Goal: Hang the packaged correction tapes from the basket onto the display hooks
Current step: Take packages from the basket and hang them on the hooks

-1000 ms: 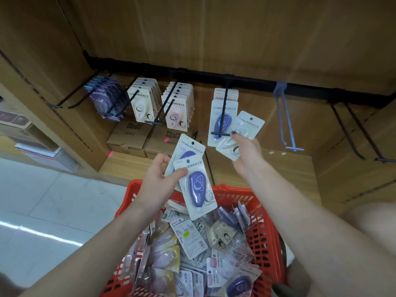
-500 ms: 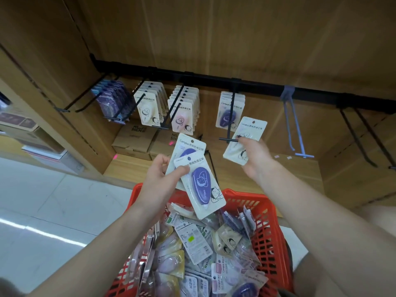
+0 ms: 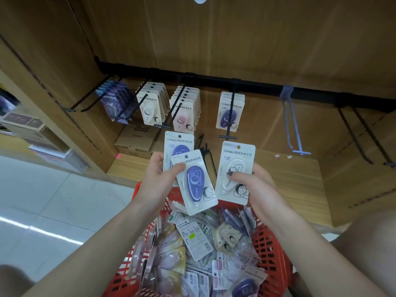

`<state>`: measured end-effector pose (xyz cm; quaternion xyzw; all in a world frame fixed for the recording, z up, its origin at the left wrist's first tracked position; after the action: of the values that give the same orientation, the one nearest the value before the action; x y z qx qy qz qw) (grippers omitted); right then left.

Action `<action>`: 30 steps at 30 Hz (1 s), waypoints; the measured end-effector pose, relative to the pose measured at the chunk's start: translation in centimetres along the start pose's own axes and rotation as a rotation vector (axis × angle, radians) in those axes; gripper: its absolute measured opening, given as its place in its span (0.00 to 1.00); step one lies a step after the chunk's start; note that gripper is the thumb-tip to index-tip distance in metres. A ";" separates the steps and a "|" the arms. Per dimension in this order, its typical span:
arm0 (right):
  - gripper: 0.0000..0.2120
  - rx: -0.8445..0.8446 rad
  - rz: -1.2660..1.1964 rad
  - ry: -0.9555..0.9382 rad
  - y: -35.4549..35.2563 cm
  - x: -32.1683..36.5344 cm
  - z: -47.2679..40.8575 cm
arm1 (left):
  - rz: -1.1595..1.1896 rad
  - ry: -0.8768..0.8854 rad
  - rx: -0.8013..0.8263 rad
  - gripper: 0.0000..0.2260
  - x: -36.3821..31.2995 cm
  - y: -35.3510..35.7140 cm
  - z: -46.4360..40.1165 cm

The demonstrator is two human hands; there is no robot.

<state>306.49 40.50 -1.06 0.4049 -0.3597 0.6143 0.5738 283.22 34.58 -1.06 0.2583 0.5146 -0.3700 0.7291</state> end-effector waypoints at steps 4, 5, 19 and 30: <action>0.18 0.004 -0.053 0.018 -0.8 -0.1 -0.5 | 0.001 -0.006 -0.009 0.12 -0.3 0.0 0.5; 0.19 0.032 -0.058 0.047 -0.7 -0.3 -0.5 | -0.014 0.005 -0.020 0.13 -0.4 0.0 0.5; 0.22 0.336 -0.046 0.085 1.9 -1.6 0.9 | -0.201 0.265 -0.054 0.12 -1.1 0.4 0.5; 0.20 0.314 -0.120 0.087 2.3 -3.3 0.8 | -0.307 0.303 -0.018 0.14 -0.8 0.8 0.2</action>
<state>304.33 38.28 -3.67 0.4833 -0.2093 0.6444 0.5544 283.85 35.09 -0.25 0.2233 0.6548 -0.4290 0.5808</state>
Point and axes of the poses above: each hand's wrist, its own z-axis away from the middle knuckle, its own y-axis out of the palm, x = y × z, the point moved 6 cm from there along -z, towards the middle knuckle, and after that the axes turned 10 degrees about -x, right-handed, at the moved point
